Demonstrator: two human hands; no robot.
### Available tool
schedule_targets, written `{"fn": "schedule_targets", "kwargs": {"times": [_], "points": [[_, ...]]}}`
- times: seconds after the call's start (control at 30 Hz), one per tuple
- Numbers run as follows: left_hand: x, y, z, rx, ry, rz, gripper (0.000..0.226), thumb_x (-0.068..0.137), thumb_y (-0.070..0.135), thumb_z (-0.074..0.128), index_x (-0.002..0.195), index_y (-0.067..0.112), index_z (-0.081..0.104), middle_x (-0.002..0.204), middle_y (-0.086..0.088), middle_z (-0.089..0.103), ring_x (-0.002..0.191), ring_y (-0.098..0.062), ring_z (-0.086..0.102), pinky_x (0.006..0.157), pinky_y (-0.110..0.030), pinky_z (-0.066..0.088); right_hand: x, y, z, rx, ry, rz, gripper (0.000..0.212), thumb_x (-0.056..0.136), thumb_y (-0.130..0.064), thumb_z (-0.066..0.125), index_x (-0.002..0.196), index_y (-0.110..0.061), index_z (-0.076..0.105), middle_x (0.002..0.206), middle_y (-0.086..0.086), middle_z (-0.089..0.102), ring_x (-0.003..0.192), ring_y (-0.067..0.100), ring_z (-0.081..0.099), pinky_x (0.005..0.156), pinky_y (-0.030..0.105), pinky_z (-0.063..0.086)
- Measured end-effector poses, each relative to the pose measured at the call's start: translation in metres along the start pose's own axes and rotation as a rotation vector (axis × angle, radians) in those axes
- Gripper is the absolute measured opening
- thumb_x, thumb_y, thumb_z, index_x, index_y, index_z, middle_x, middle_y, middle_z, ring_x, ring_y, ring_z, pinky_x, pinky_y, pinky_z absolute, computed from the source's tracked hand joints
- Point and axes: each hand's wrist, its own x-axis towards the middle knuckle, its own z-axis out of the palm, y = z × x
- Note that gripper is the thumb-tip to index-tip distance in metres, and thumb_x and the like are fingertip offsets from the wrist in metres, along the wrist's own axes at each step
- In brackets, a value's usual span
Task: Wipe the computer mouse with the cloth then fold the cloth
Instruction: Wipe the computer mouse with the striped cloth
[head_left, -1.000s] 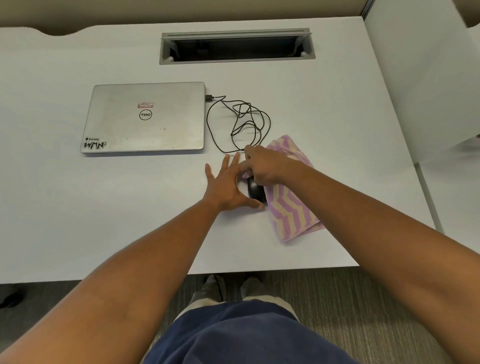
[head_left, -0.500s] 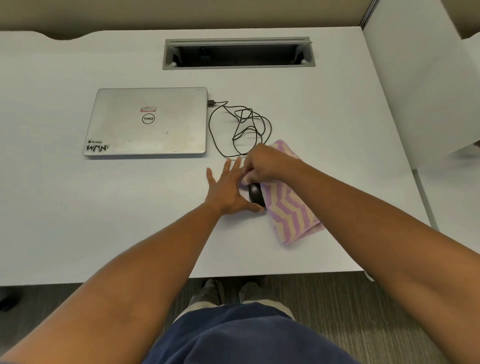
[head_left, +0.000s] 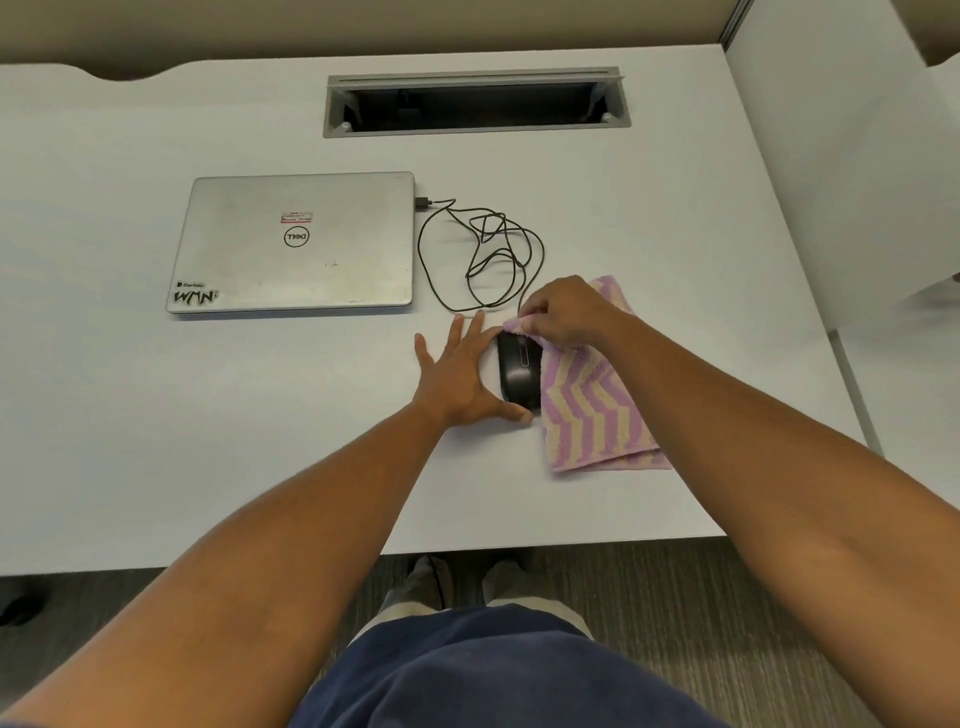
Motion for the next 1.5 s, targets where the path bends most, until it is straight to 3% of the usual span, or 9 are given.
{"fn": "schedule_targets", "kwargs": {"times": [0.2,0.3,0.4,0.63,0.73,0.9,1.1,1.3,1.5], "points": [[-0.002,0.000,-0.001,-0.012,0.005,0.002,0.135,0.047,0.083,0.078,0.158,0.036,0.018,0.169,0.008,-0.001,0.153,-0.012,-0.016,0.115,-0.062,-0.019,-0.006,-0.002,-0.021,-0.019,-0.320,-0.042,0.014,0.074,-0.042,0.078,0.086,-0.035,0.077,0.082,-0.017,0.070,0.085,0.006,0.062,0.069,0.022,0.043],[-0.002,0.002,-0.002,-0.006,0.001,0.000,0.135,0.048,0.081,0.079,0.158,0.036,0.016,0.169,0.007,-0.001,0.154,-0.013,-0.015,0.115,-0.063,-0.019,-0.001,-0.004,-0.014,-0.042,-0.113,-0.036,0.024,0.081,-0.041,0.073,0.095,-0.022,0.077,0.092,-0.006,0.071,0.090,0.010,0.063,0.066,0.020,0.043],[-0.002,0.003,-0.003,0.001,-0.008,-0.003,0.135,0.049,0.081,0.079,0.159,0.037,0.013,0.169,0.006,-0.002,0.154,-0.015,-0.015,0.114,-0.063,-0.019,0.002,-0.008,-0.003,-0.118,-0.008,-0.056,0.027,0.088,-0.033,0.066,0.107,-0.015,0.075,0.109,0.002,0.071,0.106,0.017,0.061,0.083,0.028,0.049],[-0.002,0.002,-0.001,0.005,-0.002,-0.007,0.136,0.048,0.082,0.079,0.159,0.033,0.017,0.169,0.009,-0.002,0.153,-0.011,-0.017,0.115,-0.062,-0.019,-0.006,-0.009,-0.023,-0.100,-0.374,-0.072,0.014,0.076,-0.036,0.078,0.090,-0.036,0.079,0.077,-0.019,0.071,0.085,0.009,0.063,0.065,0.022,0.045],[-0.002,0.003,-0.002,0.009,-0.008,-0.005,0.135,0.048,0.082,0.079,0.158,0.035,0.017,0.169,0.008,-0.002,0.153,-0.013,-0.016,0.115,-0.063,-0.018,-0.003,-0.007,-0.026,-0.073,-0.302,-0.026,0.019,0.077,-0.037,0.077,0.092,-0.025,0.078,0.089,-0.006,0.074,0.092,0.018,0.066,0.072,0.029,0.053],[-0.002,0.004,-0.003,0.017,-0.009,-0.004,0.136,0.050,0.082,0.078,0.159,0.035,0.013,0.169,0.006,-0.002,0.153,-0.014,-0.016,0.114,-0.063,-0.019,0.002,-0.009,-0.012,-0.085,-0.043,-0.026,0.026,0.084,-0.033,0.072,0.102,-0.015,0.074,0.108,0.003,0.068,0.103,0.018,0.061,0.080,0.027,0.048],[-0.002,0.003,-0.003,0.009,-0.011,-0.003,0.134,0.050,0.082,0.078,0.159,0.034,0.016,0.169,0.007,-0.002,0.153,-0.013,-0.016,0.115,-0.064,-0.018,0.000,-0.011,-0.026,-0.082,-0.335,-0.053,0.016,0.079,-0.031,0.075,0.094,-0.030,0.077,0.086,-0.017,0.069,0.086,0.005,0.059,0.068,0.020,0.042],[-0.003,0.004,-0.003,-0.005,-0.016,0.001,0.135,0.052,0.080,0.079,0.160,0.035,0.012,0.169,0.005,-0.003,0.153,-0.015,-0.017,0.114,-0.064,-0.019,0.009,-0.006,-0.010,-0.072,-0.019,0.020,0.020,0.084,-0.023,0.070,0.102,-0.014,0.075,0.105,0.002,0.072,0.097,0.014,0.062,0.073,0.023,0.042],[-0.002,0.003,-0.002,-0.018,-0.011,0.014,0.137,0.050,0.081,0.078,0.160,0.037,0.009,0.169,0.006,-0.001,0.153,-0.014,-0.017,0.114,-0.063,-0.021,0.009,-0.028,-0.006,-0.090,-0.060,-0.039,0.027,0.090,-0.026,0.064,0.111,-0.012,0.073,0.115,0.005,0.070,0.109,0.019,0.061,0.083,0.026,0.045]]}}
